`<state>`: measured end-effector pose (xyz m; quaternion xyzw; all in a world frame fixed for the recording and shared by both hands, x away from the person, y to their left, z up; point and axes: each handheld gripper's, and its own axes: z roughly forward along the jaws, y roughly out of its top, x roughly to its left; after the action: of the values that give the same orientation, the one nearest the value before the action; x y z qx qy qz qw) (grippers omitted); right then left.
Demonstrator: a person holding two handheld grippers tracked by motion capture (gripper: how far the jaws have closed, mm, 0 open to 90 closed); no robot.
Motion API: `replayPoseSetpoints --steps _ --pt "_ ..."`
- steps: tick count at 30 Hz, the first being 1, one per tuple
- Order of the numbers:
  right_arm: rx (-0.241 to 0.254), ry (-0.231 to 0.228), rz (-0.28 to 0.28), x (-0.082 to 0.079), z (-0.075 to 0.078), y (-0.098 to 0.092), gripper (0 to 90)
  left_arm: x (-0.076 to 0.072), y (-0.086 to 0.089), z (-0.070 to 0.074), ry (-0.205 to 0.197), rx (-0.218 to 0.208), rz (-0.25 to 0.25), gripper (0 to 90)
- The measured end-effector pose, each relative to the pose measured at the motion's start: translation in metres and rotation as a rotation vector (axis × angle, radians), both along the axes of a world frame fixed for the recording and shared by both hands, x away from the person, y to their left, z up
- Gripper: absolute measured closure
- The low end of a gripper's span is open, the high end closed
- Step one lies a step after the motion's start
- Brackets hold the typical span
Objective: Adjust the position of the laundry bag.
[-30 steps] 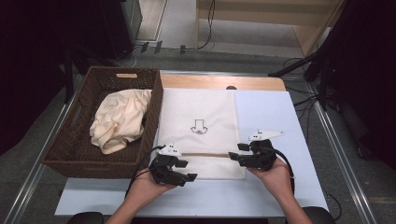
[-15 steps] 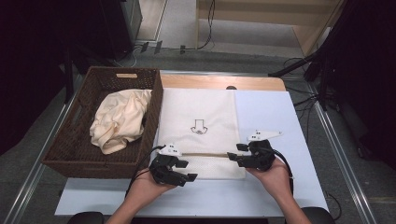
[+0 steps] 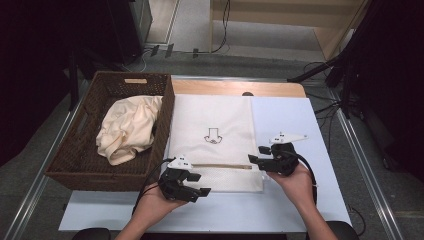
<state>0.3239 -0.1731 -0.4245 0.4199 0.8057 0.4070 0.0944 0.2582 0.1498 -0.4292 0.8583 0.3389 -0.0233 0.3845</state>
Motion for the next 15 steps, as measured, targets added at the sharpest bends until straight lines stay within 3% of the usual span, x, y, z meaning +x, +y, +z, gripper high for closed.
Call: replayPoseSetpoints --steps 5,15 --pt "0.023 -0.007 -0.018 0.013 0.008 0.005 45.4 -0.003 0.004 0.000 0.001 -0.005 0.016 37.4" --pt "0.020 -0.003 -0.027 0.036 0.014 0.014 45.5 -0.007 0.013 0.001 0.002 -0.001 0.049 37.4"
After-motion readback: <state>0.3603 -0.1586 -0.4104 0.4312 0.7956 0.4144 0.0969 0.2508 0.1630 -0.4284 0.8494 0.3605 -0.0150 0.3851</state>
